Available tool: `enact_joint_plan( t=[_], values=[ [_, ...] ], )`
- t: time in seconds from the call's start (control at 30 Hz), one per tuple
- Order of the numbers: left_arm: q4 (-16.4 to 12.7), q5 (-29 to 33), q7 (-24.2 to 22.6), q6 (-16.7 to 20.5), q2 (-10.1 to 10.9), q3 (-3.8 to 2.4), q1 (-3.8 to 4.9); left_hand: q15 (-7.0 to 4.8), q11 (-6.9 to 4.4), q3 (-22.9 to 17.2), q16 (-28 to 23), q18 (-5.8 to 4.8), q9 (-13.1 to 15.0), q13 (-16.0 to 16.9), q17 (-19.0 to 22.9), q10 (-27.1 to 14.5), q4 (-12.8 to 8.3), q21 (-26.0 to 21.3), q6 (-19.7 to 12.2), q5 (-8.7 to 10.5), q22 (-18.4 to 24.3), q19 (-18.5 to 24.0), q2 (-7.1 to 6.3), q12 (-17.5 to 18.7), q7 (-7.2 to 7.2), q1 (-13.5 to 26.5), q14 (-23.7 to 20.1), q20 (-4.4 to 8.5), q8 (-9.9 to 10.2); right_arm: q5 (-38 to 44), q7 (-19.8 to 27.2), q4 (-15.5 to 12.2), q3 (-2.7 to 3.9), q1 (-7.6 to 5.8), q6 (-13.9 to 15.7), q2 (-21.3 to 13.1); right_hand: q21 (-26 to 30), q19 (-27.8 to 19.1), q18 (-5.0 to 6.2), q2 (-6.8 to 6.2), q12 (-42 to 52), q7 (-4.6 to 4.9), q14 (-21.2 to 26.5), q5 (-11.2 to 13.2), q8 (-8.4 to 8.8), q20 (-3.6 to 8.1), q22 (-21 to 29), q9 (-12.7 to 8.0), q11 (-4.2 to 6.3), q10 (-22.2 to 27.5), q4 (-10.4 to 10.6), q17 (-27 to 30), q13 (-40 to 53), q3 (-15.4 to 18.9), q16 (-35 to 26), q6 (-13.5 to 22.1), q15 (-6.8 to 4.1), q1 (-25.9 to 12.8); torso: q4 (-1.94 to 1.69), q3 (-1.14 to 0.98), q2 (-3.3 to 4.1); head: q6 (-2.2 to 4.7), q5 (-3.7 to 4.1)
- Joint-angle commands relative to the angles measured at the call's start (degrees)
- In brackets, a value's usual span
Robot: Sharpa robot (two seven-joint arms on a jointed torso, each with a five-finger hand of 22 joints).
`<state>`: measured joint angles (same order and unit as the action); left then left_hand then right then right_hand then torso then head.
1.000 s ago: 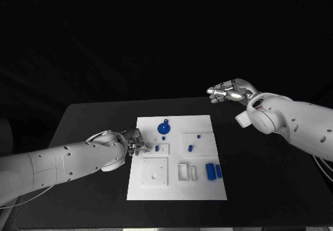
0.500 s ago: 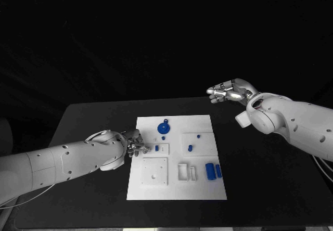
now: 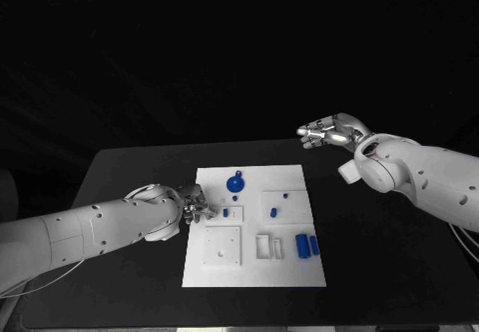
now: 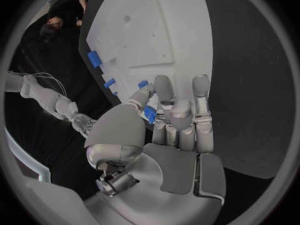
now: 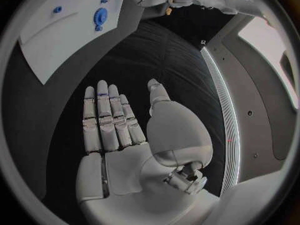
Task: Assemble the parts on the task board
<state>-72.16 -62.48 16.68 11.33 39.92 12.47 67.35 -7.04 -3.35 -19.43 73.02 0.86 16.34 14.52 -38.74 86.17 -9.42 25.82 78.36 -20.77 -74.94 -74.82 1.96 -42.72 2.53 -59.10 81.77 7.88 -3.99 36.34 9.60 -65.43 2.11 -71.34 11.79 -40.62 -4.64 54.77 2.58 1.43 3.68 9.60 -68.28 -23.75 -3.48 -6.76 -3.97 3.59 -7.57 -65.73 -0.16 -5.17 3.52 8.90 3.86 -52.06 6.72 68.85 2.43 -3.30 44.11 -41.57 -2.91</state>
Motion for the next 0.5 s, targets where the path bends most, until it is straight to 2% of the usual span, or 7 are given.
enact_joint_plan(
  t=[0.03, 0.23, 0.27, 0.33, 0.4, 0.5],
  values=[
    [0.7, 1.0, 0.5, -2.8, -0.4, 0.04, 0.02, -0.52, -2.39, -1.4, -0.3, 0.23, 0.0, -0.1, 0.2, 0.6, -0.8, -0.2, 6.4, 0.41, -1.0, 0.5, 1.90, 0.3, -4.99, -2.4, -0.1, 0.13, -0.3, 0.1, 0.5, 0.0, 0.03, 0.04, -0.9, 0.1, 0.0, -0.4, -0.43, 0.28, -0.2, 0.17, 0.5, -0.4, 0.05, 0.13, 0.1, -0.1, 0.05, 0.6, 0.2, 0.1, 0.0, 0.2, -0.3, 0.4, -0.05, -0.3, 0.00, -0.02, 0.01, -0.08, 0.08],
    [1.9, 2.1, 1.4, -5.3, -1.1, -0.06, 0.38, -0.47, -2.28, -1.0, -0.9, 0.10, 0.0, -0.3, 1.0, 0.6, -0.4, -0.5, 6.1, 1.44, -1.0, 0.5, 1.97, 0.6, -4.92, -2.5, -0.2, 0.19, -0.2, 0.1, 0.5, 0.0, 0.03, 0.05, -0.9, 0.2, 0.0, -0.4, -0.43, 0.28, -0.2, 0.17, 0.5, -0.4, 0.05, 0.13, 0.1, -0.1, 0.05, 0.6, 0.2, 0.1, 0.0, 0.2, -0.3, 0.4, -0.05, -0.3, 0.04, -0.03, -0.01, -0.15, 0.14],
    [2.1, 2.3, 1.7, -5.6, -1.2, -0.06, 0.44, -0.48, -2.25, -0.8, -1.2, 0.06, 0.0, -0.4, 1.4, 0.6, -0.1, -0.6, 6.0, 2.17, -1.0, 0.6, 2.04, 0.8, -4.88, -2.6, -0.3, 0.23, -0.1, 0.1, 0.5, 0.0, 0.03, 0.05, -0.9, 0.2, 0.0, -0.4, -0.43, 0.28, -0.2, 0.17, 0.5, -0.4, 0.05, 0.13, 0.1, -0.1, 0.05, 0.6, 0.2, 0.1, 0.0, 0.2, -0.3, 0.4, -0.05, -0.3, 0.02, -0.04, -0.03, -0.16, 0.19],
    [2.4, 2.8, 2.2, -5.9, -1.4, -0.07, 0.54, -0.47, -2.05, -0.3, -2.3, -0.07, 0.0, -0.8, 3.0, 0.6, 0.5, -1.0, 5.4, 5.33, -0.9, 0.7, 2.29, 1.5, -4.72, -2.8, -0.7, 0.32, 0.0, 0.1, 0.5, 0.0, 0.03, 0.05, -0.9, 0.2, 0.0, -0.4, -0.43, 0.28, -0.2, 0.17, 0.5, -0.4, 0.05, 0.13, 0.1, -0.1, 0.05, 0.6, 0.2, 0.1, 0.0, 0.2, -0.3, 0.4, -0.05, -0.3, 0.01, -0.04, -0.03, -0.16, 0.22],
    [2.7, 3.2, 2.6, -5.8, -1.5, -0.08, 0.62, -0.40, -1.76, 0.3, -3.5, -0.17, -0.3, -1.5, 4.8, 0.6, 1.0, -1.5, 4.2, 6.05, -0.8, 0.6, 2.23, 2.3, -4.37, -2.9, -1.0, 0.34, 0.1, 0.1, 0.5, 0.0, 0.03, 0.05, -0.9, 0.2, 0.0, -0.4, -0.43, 0.28, -0.2, 0.17, 0.5, -0.4, 0.05, 0.13, 0.1, -0.1, 0.05, 0.6, 0.2, 0.1, 0.0, 0.2, -0.3, 0.4, -0.05, -0.3, -0.02, -0.02, -0.03, -0.18, 0.28],
    [2.8, 3.4, 2.9, -5.5, -1.5, -0.08, 0.68, -0.40, -1.68, 1.0, -4.6, -0.26, -0.6, -1.9, 6.3, 0.6, 1.8, -2.2, 3.1, 8.12, -0.7, 0.7, 2.00, 3.0, -4.18, -2.9, -1.4, 0.36, 0.1, 0.1, 0.4, 0.0, 0.03, 0.05, -0.9, 0.2, 0.0, -0.4, -0.43, 0.28, -0.2, 0.17, 0.5, -0.4, 0.05, 0.13, 0.1, -0.1, 0.05, 0.6, 0.2, 0.1, 0.0, 0.2, -0.3, 0.4, -0.05, -0.3, -0.06, -0.02, -0.02, -0.19, 0.33]
  ],
)
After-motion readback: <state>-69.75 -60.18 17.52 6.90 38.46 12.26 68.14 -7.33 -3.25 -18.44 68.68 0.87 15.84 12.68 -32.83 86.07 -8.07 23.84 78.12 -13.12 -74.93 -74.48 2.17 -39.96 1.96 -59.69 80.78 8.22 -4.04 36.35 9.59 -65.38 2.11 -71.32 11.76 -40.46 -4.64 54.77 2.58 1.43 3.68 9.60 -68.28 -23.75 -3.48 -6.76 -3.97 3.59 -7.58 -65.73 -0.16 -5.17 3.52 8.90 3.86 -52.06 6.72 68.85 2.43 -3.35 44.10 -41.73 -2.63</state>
